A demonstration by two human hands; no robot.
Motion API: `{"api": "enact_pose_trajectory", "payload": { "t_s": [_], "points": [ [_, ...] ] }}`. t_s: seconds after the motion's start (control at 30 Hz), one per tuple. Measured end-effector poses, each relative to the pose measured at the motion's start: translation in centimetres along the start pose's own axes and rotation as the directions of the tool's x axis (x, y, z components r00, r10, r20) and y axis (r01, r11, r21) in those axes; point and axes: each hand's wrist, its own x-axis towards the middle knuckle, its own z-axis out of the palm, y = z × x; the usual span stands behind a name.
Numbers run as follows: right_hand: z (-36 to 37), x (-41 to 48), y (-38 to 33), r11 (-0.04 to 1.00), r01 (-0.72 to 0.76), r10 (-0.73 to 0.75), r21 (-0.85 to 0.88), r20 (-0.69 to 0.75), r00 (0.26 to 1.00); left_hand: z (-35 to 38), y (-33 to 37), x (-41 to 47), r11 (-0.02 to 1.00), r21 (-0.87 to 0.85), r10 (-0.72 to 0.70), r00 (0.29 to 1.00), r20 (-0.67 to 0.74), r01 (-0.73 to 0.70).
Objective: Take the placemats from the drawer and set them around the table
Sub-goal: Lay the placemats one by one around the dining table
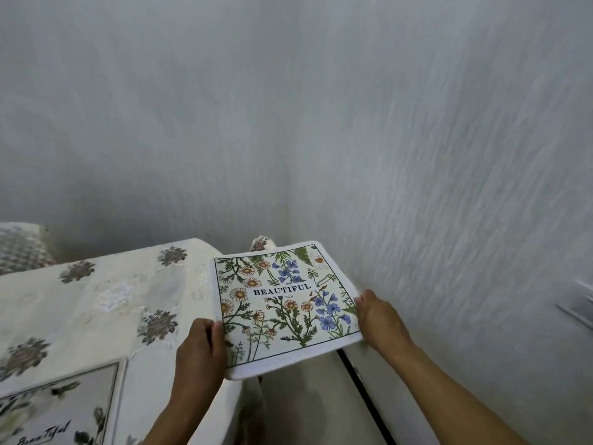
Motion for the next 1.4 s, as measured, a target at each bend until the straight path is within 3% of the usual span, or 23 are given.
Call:
{"api": "enact_pose_trajectory", "payload": {
  "t_s": [0.17, 0.3, 0.43, 0.73, 0.87, 1.1, 1.23, 1.4],
  "points": [
    [3.0, 11.7, 1.2, 0.999, 0.035, -0.037, 0.034, 0.052, 0.998, 4.6, 1.4, 6.8, 0.997, 0.055, -0.054, 0.996, -0.067, 0.057],
    [5.1, 21.7, -1.7, 0.974, 0.225, -0.227, 0.028, 0.152, 0.962, 7.9, 1.2, 11.6, 0.986, 0.090, -0.121, 0.971, -0.205, 0.142],
    [9.0, 31.4, -6.6, 0.884, 0.465, -0.460, 0.040, 0.240, 0.855, 9.4, 1.3, 14.0, 0.955, 0.064, -0.234, 0.871, -0.432, 0.289],
    [20.0, 39.4, -22.8, 0.566, 0.814, -0.765, 0.126, 0.447, 0.463, 9.8, -2.2, 16.8, 0.805, -0.130, -0.466, 0.482, -0.742, 0.578],
    [26.2, 41.5, -26.5, 0.382, 0.920, -0.800, 0.083, 0.528, 0.285, 11.7, -7.3, 18.5, 0.755, -0.201, -0.515, 0.375, -0.771, 0.624],
    [34.4, 44.2, -28.4, 0.380, 0.905, -0.750, 0.189, 0.635, 0.183, 17.0, -13.2, 21.8, 0.559, -0.310, -0.664, 0.191, -0.723, 0.770],
    [39.6, 45.2, -27.3, 0.238, 0.947, -0.723, 0.214, 0.690, 0.025, 20.8, -16.2, 22.8, 0.377, -0.385, -0.736, 0.020, -0.677, 0.842],
    [45.5, 47.1, -25.9, 0.200, 0.955, -0.591, 0.219, 0.804, -0.060, 26.3, -18.6, 24.7, 0.096, -0.475, -0.819, -0.201, -0.537, 0.875]
  ]
}}
